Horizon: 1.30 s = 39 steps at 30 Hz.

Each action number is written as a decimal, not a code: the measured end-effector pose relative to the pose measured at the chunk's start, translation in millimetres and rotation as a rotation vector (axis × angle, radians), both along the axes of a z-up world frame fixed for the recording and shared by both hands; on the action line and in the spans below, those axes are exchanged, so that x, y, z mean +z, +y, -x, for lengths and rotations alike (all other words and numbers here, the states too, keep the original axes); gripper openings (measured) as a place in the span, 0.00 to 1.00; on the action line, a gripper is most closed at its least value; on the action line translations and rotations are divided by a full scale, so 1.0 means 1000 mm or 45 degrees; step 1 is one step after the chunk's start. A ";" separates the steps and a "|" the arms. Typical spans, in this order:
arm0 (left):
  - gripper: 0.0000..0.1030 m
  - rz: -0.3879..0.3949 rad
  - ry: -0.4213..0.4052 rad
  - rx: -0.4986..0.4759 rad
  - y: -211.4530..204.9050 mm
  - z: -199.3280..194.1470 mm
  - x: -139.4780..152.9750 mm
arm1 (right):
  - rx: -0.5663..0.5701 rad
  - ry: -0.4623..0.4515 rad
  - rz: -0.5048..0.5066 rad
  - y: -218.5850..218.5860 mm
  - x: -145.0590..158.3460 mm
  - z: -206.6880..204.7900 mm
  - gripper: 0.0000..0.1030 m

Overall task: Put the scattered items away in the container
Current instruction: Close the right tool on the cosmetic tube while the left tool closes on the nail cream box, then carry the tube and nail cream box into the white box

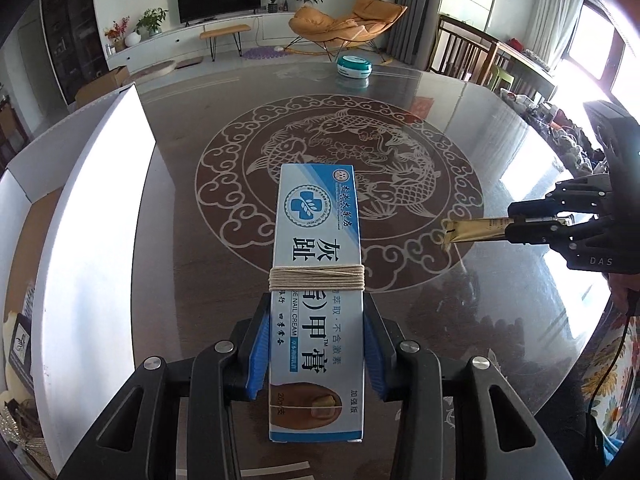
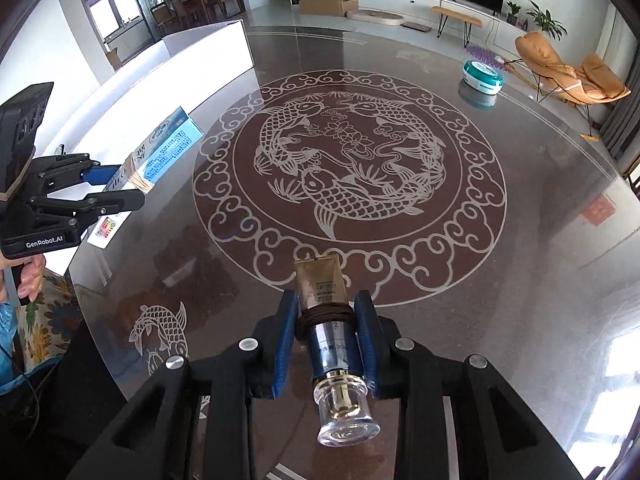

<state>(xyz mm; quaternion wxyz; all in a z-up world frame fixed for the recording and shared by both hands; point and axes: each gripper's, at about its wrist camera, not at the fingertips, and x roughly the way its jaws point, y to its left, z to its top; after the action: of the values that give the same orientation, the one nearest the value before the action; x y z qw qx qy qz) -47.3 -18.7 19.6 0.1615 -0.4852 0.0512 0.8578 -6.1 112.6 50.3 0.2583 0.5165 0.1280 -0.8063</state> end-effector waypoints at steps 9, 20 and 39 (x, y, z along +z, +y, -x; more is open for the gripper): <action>0.40 -0.009 -0.001 -0.016 -0.003 -0.012 -0.006 | 0.080 -0.111 -0.153 0.005 -0.038 -0.012 0.30; 0.40 -0.037 0.023 -0.047 0.001 -0.019 0.006 | 0.122 -0.177 -0.178 0.002 -0.047 -0.007 0.29; 0.40 -0.125 0.170 0.302 -0.165 -0.026 0.095 | 0.189 -0.001 0.455 -0.135 0.110 0.020 0.29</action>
<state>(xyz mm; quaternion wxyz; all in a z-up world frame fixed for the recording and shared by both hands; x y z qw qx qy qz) -21.7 -183.2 114.3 0.0787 -0.4214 -0.0379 0.9027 -26.6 -21.9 160.3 0.4048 0.4519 0.0203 -0.7947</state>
